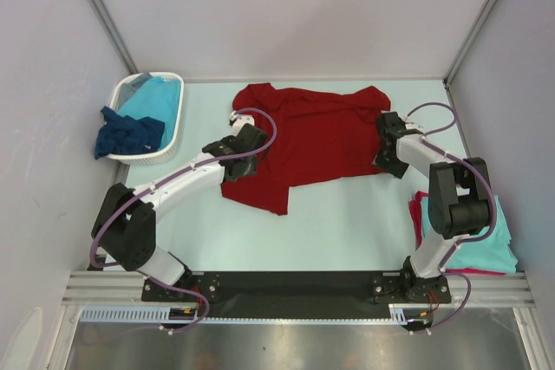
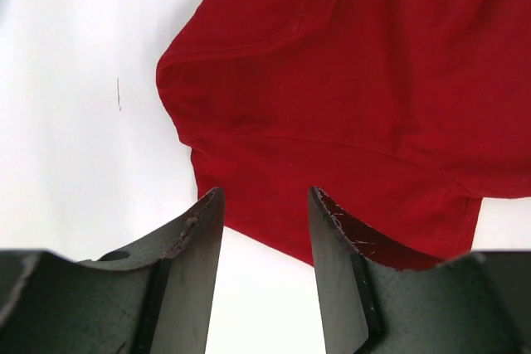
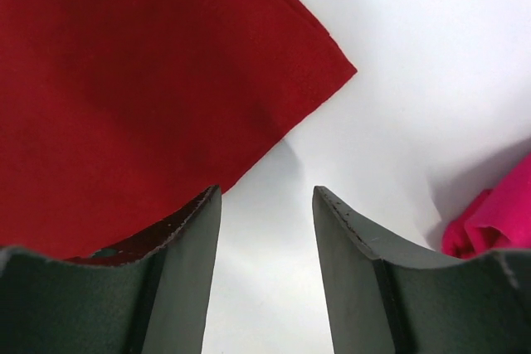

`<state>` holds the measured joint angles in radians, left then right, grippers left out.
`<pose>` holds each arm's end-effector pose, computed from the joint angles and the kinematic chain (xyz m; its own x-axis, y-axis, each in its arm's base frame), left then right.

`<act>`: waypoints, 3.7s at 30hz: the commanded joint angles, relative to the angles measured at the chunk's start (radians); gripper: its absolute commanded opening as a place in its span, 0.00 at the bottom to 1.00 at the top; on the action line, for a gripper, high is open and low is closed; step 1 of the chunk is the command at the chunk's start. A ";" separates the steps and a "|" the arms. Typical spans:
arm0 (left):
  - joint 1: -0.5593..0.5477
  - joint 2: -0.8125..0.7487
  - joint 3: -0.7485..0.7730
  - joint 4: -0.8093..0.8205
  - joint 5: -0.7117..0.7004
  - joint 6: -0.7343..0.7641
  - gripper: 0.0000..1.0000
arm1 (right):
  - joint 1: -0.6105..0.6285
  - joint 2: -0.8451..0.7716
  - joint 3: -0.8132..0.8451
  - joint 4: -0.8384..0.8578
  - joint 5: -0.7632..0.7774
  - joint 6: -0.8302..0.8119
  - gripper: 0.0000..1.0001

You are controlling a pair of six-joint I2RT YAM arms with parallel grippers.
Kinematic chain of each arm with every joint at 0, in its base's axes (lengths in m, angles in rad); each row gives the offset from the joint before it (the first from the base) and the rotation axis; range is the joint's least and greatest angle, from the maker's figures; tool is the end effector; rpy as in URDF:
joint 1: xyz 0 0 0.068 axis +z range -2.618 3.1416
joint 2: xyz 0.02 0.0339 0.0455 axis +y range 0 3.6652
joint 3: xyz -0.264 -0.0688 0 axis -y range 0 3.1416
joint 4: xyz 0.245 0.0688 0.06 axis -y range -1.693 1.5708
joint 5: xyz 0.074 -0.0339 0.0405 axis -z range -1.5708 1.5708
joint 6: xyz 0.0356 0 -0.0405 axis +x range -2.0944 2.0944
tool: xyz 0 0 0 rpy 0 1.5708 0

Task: Fold and stack the t-shirts
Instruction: Flatten out the tshirt

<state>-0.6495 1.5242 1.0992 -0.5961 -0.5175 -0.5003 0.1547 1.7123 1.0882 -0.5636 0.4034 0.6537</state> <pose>0.2579 -0.1737 0.2414 -0.7492 0.0455 -0.6607 -0.0452 0.9918 0.1195 0.3292 0.0372 0.1814 -0.7255 0.4529 -0.5181 0.5599 0.8263 -0.0617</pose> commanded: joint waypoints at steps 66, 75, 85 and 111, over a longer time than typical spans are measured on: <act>-0.048 0.159 -0.117 0.068 0.226 -0.173 0.04 | 0.016 0.000 0.042 0.016 -0.003 -0.025 0.51; -0.050 0.143 -0.128 0.065 0.215 -0.175 0.20 | 0.048 -0.075 0.067 -0.021 0.040 -0.028 0.54; -0.053 0.128 -0.128 0.065 0.209 -0.161 0.43 | 0.051 -0.059 0.073 -0.021 0.051 -0.029 0.54; -0.048 0.153 -0.153 0.067 0.241 -0.168 0.01 | -0.004 0.082 0.039 0.045 0.006 -0.037 0.54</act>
<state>-0.6960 1.6772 0.9638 -0.5198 -0.2844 -0.6552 0.1562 1.7569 1.1259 -0.5484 0.4110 0.6235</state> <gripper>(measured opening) 0.008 0.544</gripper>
